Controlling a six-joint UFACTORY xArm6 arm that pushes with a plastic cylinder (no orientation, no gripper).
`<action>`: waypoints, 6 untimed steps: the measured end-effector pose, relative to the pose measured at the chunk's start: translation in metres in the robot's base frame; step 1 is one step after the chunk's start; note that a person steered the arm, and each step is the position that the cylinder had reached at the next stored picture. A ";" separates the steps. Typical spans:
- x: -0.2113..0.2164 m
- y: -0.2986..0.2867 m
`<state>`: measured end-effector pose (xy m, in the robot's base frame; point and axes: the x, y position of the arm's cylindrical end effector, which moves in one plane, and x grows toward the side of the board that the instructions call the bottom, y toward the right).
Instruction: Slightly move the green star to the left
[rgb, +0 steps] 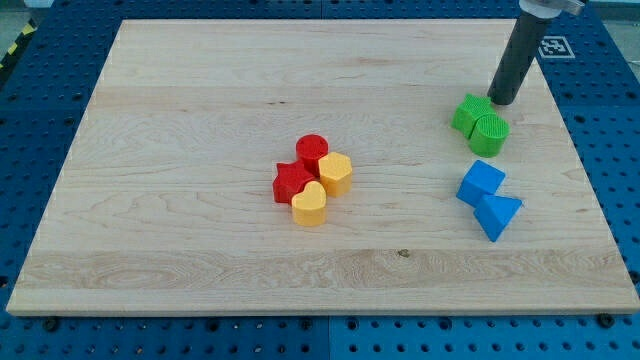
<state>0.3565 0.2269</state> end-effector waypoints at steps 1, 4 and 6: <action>0.015 0.004; 0.041 -0.080; 0.041 -0.081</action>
